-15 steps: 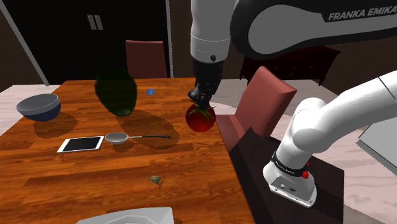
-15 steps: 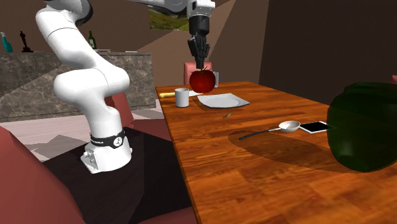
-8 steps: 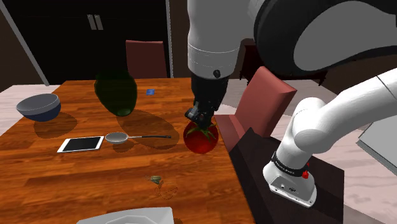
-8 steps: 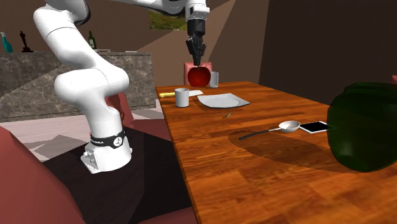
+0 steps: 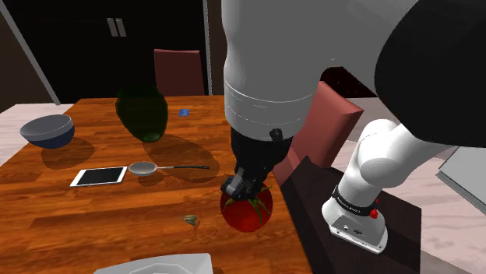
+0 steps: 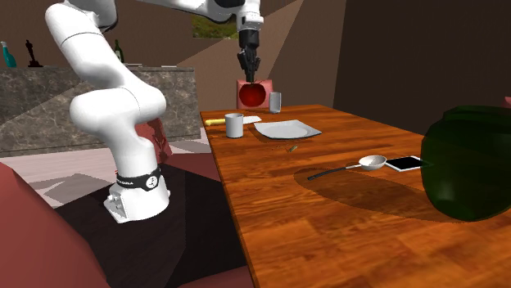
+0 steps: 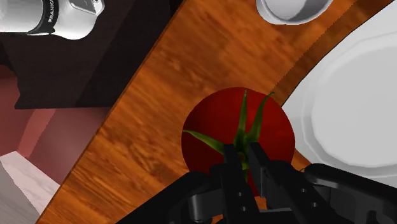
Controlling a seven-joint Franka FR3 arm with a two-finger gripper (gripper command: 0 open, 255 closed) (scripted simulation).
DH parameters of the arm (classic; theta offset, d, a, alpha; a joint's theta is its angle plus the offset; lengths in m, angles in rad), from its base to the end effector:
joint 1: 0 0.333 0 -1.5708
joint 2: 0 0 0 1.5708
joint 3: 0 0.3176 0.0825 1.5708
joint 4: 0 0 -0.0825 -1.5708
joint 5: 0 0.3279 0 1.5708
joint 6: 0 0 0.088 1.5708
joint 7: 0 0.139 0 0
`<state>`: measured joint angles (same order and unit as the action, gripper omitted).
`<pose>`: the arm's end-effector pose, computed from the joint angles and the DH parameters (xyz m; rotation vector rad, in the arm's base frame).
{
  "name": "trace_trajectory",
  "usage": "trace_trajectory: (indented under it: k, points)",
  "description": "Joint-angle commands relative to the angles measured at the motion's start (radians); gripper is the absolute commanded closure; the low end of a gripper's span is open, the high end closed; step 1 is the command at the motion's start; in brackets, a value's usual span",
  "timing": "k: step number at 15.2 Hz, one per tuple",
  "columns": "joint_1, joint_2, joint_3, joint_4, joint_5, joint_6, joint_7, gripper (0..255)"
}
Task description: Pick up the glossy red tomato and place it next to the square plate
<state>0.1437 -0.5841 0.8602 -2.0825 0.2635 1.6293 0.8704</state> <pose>0.1216 0.3693 0.5308 3.0004 0.0185 0.1593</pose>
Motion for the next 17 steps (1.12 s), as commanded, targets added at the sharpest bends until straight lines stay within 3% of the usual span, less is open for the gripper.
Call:
trace_trajectory:
  k: [1,6,9,11,14,17]
  points:
    - [-0.013,0.031,0.067,0.045,0.006,-0.003,0.063,255]
    - [-0.085,0.127,0.255,0.179,-0.011,-0.020,0.213,255]
    - [-0.179,0.198,0.423,0.275,-0.041,-0.031,0.311,255]
    - [-0.291,0.237,0.579,0.346,-0.061,-0.042,0.372,255]
    - [-0.515,0.204,0.820,0.470,-0.024,-0.080,0.408,255]
    - [-0.684,0.099,0.956,0.617,0.067,-0.141,0.410,255]
